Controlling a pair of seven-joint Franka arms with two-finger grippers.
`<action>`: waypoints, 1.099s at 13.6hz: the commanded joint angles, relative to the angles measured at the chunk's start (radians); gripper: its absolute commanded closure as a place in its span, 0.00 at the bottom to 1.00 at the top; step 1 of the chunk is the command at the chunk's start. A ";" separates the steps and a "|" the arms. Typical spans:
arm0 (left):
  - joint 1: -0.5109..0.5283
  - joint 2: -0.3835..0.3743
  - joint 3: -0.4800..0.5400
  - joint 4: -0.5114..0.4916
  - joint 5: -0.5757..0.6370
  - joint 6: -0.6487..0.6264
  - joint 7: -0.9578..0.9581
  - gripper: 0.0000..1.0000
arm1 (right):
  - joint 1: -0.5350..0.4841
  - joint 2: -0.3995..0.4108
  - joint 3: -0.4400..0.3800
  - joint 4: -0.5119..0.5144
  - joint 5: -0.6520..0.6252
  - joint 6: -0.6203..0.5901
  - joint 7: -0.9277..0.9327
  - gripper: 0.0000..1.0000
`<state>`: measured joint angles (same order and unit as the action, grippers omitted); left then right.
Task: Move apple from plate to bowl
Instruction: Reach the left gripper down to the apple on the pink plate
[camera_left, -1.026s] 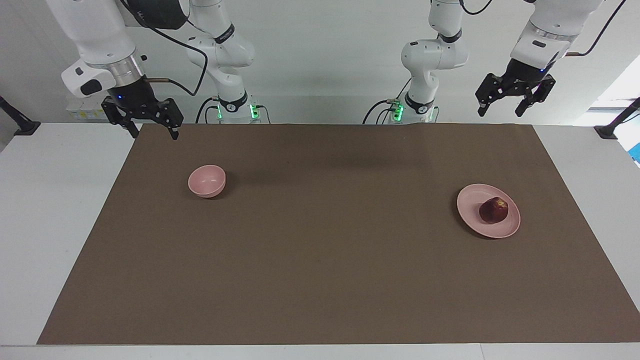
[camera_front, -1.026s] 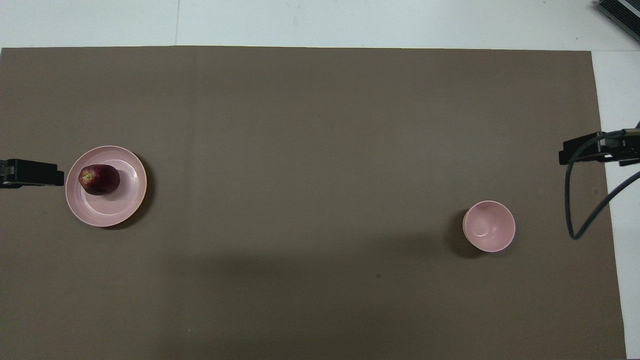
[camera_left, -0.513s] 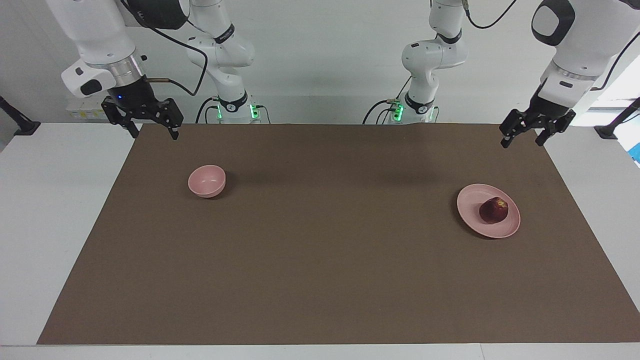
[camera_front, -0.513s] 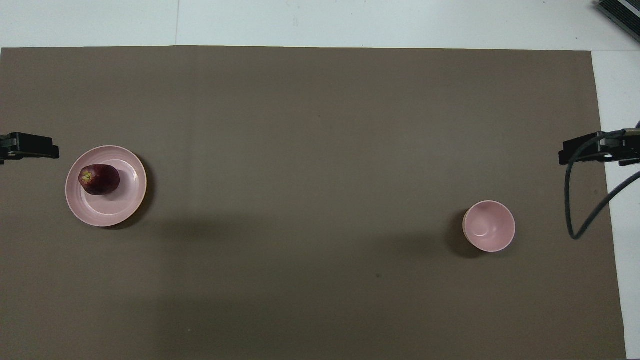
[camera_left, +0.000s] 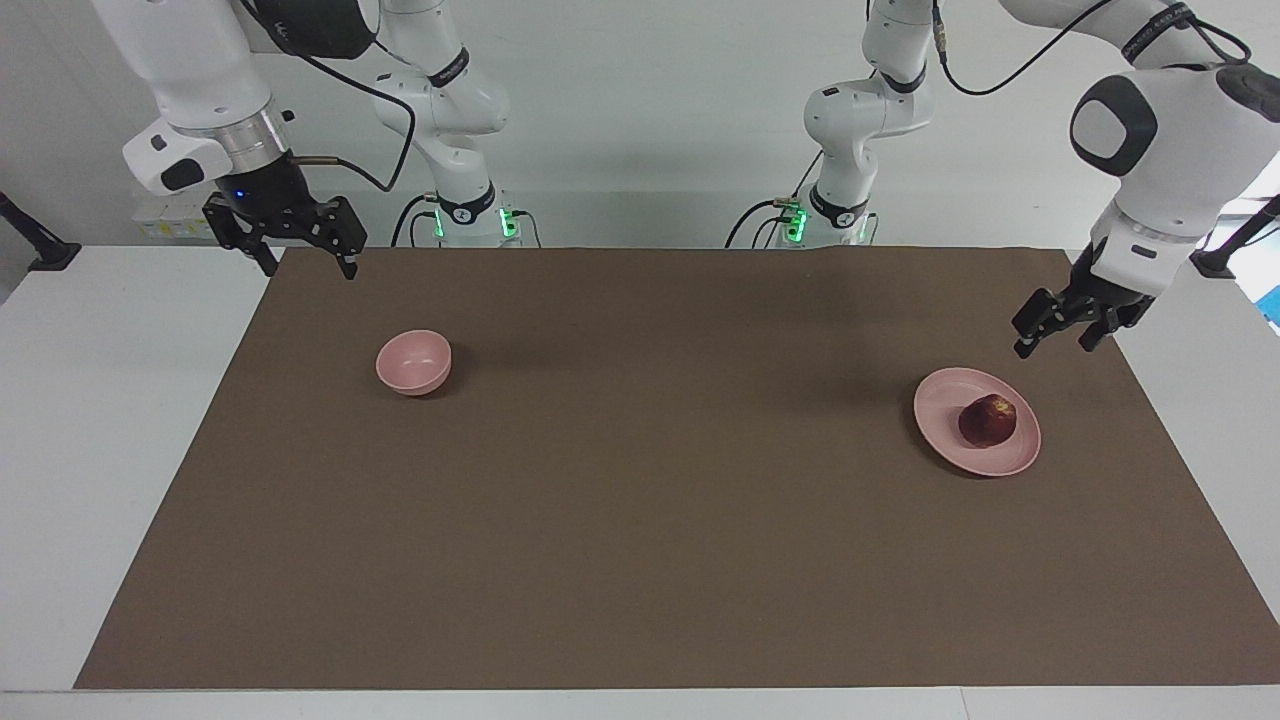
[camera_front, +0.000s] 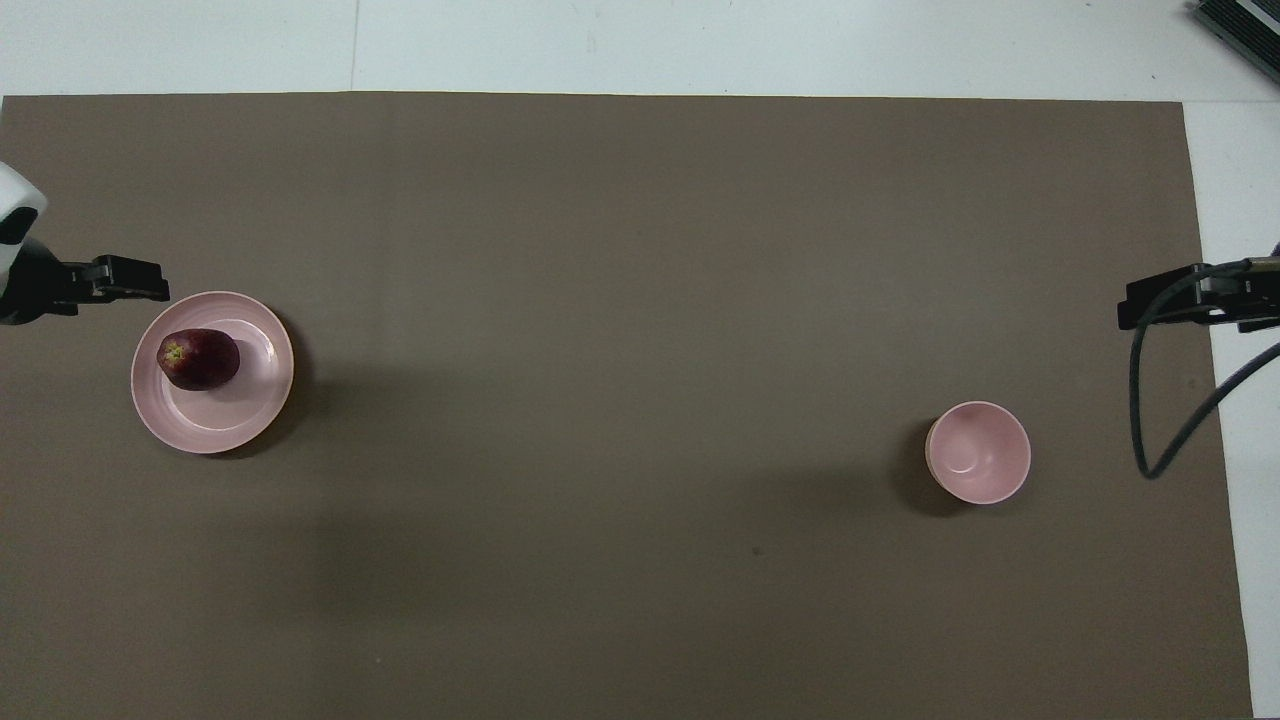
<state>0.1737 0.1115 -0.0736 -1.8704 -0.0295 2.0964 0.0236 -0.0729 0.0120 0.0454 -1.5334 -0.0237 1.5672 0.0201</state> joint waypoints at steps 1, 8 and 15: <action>0.020 -0.017 -0.003 -0.110 -0.012 0.085 0.025 0.00 | -0.010 -0.001 0.004 -0.002 0.018 -0.003 -0.009 0.00; 0.056 0.094 -0.002 -0.167 -0.010 0.251 0.071 0.00 | -0.010 -0.001 0.004 -0.004 0.019 -0.004 -0.009 0.00; 0.036 0.079 -0.003 -0.213 -0.010 0.237 0.067 0.00 | -0.010 -0.001 0.004 -0.002 0.019 -0.003 -0.009 0.00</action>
<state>0.2203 0.2207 -0.0842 -2.0382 -0.0296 2.3235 0.0977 -0.0729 0.0123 0.0454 -1.5334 -0.0237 1.5672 0.0201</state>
